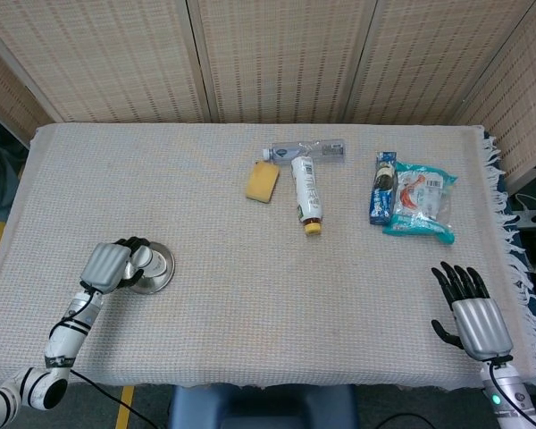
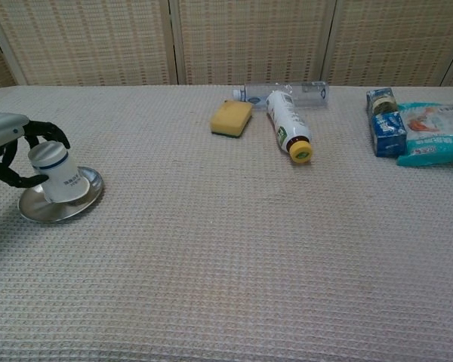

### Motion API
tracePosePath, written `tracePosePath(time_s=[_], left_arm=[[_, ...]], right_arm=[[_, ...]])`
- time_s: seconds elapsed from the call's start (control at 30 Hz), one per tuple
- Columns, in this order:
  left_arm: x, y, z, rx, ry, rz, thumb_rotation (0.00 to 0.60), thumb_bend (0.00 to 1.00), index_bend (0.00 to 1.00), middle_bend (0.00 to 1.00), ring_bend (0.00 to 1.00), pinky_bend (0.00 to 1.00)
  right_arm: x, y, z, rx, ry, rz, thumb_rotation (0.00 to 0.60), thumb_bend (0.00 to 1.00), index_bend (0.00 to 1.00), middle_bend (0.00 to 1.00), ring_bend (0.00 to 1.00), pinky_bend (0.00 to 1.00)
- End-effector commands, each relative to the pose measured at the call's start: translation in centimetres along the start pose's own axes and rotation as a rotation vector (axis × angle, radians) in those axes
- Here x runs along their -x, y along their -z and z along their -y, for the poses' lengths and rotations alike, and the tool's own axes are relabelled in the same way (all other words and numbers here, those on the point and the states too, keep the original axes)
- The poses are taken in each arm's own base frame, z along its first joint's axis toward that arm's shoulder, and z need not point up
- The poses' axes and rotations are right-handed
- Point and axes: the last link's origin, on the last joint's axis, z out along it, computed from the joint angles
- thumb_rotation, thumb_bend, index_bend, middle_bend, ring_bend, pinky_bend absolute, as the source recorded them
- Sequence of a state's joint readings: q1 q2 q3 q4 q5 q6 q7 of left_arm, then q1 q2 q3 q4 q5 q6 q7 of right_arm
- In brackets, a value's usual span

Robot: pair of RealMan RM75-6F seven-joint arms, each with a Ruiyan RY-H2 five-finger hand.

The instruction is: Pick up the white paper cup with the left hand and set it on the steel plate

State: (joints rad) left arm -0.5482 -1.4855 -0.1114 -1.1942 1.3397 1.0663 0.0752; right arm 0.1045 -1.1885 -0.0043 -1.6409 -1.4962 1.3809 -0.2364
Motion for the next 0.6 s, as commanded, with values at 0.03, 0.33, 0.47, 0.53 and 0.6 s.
tracePosePath(time_s=[0.03, 0.33, 0.47, 0.53, 0.6], left_arm=[[0.2, -0.3, 1.3, -0.061, -0.067, 0.002, 0.6, 0.36, 0.44, 0.58, 0.38, 0.61], [0.0, -0.2, 2.2, -0.118, -0.139, -0.032, 0.6, 0.36, 0.45, 0.58, 0.38, 0.61], [0.3, 0.4, 1.2, -0.067, -0.042, 0.024, 0.6, 0.36, 0.45, 0.58, 0.38, 0.61], [0.2, 0.7, 0.5, -0.031, 0.011, 0.054, 0.6, 0.36, 0.45, 0.58, 0.38, 0.61], [0.0, 0.8, 0.1, -0.008, 0.03, 0.057, 0.6, 0.36, 0.45, 0.58, 0.38, 0.62]], right_arm=[[0.0, 0.0, 0.0, 0.002, 0.0, -0.002, 0.555, 0.18, 0.0, 0.0, 0.0, 0.0], [0.1, -0.1, 0.1, -0.004, 0.001, 0.002, 0.555, 0.18, 0.0, 0.0, 0.0, 0.0], [0.0, -0.1, 0.1, -0.001, -0.001, -0.002, 0.555, 0.18, 0.0, 0.0, 0.0, 0.0], [0.0, 0.0, 0.1, -0.001, -0.002, -0.001, 0.554, 0.18, 0.0, 0.0, 0.0, 0.0], [0.0, 0.0, 0.1, -0.001, -0.001, 0.002, 0.554, 0.18, 0.0, 0.0, 0.0, 0.0]])
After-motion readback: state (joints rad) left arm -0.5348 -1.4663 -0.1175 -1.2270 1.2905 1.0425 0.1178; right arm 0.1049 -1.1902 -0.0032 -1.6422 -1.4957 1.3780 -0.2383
